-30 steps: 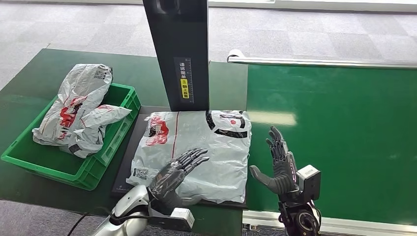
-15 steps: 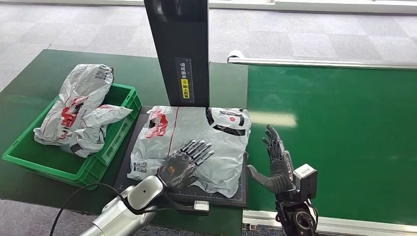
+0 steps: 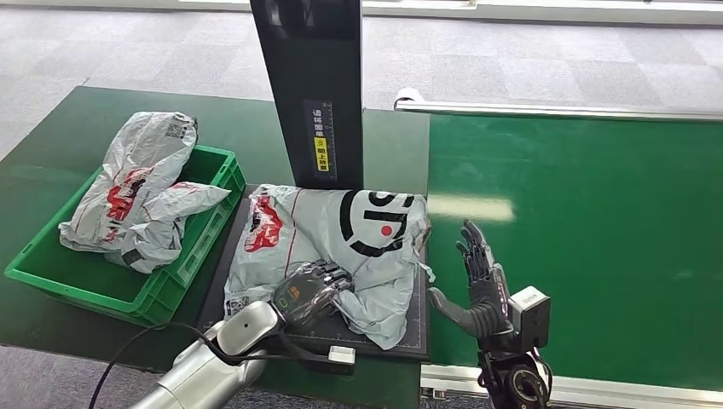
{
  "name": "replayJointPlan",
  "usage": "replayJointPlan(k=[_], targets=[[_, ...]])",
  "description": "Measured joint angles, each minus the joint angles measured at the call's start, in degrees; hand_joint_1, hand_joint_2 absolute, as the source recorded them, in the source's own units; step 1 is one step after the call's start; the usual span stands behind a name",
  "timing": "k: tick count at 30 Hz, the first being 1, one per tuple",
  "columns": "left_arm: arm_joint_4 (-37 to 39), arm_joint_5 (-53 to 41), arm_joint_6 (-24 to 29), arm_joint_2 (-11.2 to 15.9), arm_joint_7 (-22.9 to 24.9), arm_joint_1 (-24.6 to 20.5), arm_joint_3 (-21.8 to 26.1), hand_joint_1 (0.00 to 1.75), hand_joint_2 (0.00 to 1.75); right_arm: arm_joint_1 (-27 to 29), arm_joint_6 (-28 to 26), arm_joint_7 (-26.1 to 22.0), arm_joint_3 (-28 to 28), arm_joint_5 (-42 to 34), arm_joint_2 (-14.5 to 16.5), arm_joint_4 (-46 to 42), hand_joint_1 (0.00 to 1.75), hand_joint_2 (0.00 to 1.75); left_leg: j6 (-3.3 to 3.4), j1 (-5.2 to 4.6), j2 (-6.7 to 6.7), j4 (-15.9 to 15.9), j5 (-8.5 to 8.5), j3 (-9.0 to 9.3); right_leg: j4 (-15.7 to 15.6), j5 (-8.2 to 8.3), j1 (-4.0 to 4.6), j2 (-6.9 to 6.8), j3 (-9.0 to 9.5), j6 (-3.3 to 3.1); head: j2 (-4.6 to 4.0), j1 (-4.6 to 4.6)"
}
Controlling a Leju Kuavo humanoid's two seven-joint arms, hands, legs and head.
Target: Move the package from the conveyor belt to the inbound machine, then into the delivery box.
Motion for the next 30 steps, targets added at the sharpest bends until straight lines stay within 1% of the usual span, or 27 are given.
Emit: replayJointPlan(k=[5,9,12,18,20,23,27,30], targets=[[-6.09,4.19,1.56,1.69,-3.62,2.95,1.04,1.75,1.75,0.4,-0.02,0.0,-0.04,-0.15,-0.1,-0.19,0.0,1.75,0.0,0.0,0.02,0.0,-0.01,-0.21,0.0,0.0,0.0,0.01,-0.26,0.0,0.0,-0.01],[-11.85,9.33,4.96,3.27,-7.23,4.94,1.9,1.75,1.75,0.63,-0.17,0.03,-0.11,-0.52,-0.1,-0.55,0.0,1.75,0.0,0.01,0.02,0.0,0.0,-0.27,0.0,0.0,0.0,0.01,-0.32,0.0,0.0,-0.01],[-17.68,13.24,6.78,4.72,-9.1,6.02,2.7,1.75,1.75,1.01,-0.43,0.11,-0.39,-0.8,-0.11,-1.09,0.0,1.75,0.0,0.01,0.02,0.0,0.0,-0.31,0.0,0.0,0.0,0.01,-0.34,0.0,0.0,0.0],[-26.22,15.77,7.95,6.79,-10.18,7.09,4.41,1.75,1.75,1.67,-0.83,0.2,-1.05,-1.05,-0.14,-1.84,0.0,1.75,0.0,0.0,0.02,0.0,0.0,-0.32,0.0,0.0,0.0,0.01,-0.36,0.0,0.0,0.0],[-29.31,17.6,8.74,7.49,-10.98,7.51,5.52,1.75,1.75,2.2,-1.16,0.19,-1.31,-1.18,-0.2,-2.22,0.0,1.75,0.0,0.0,0.02,0.0,0.0,-0.33,0.0,0.0,0.0,0.01,-0.37,0.0,0.0,0.0],[-33.74,19.63,8.55,8.65,-11.67,7.65,7.54,1.75,1.75,2.98,-1.37,0.16,-1.79,-1.24,-0.35,-2.72,0.0,1.75,0.0,0.01,0.02,0.0,0.0,-0.33,0.0,0.0,0.01,0.01,-0.38,0.0,0.0,0.0],[-36.81,19.85,8.15,9.43,-11.83,7.81,8.82,1.75,1.75,3.36,-1.38,0.13,-2.06,-1.25,-0.5,-3.05,0.0,1.75,0.0,0.01,0.03,0.0,0.0,-0.33,0.0,0.0,0.01,0.02,-0.38,0.0,0.0,-0.01],[-38.2,20.26,8.95,9.73,-12.58,7.94,9.42,1.75,1.75,3.48,-1.39,0.11,-2.22,-1.25,-0.54,-3.15,0.0,1.75,0.0,0.01,0.03,0.0,0.0,-0.34,0.0,0.0,0.01,0.02,-0.38,0.0,0.0,0.01]])
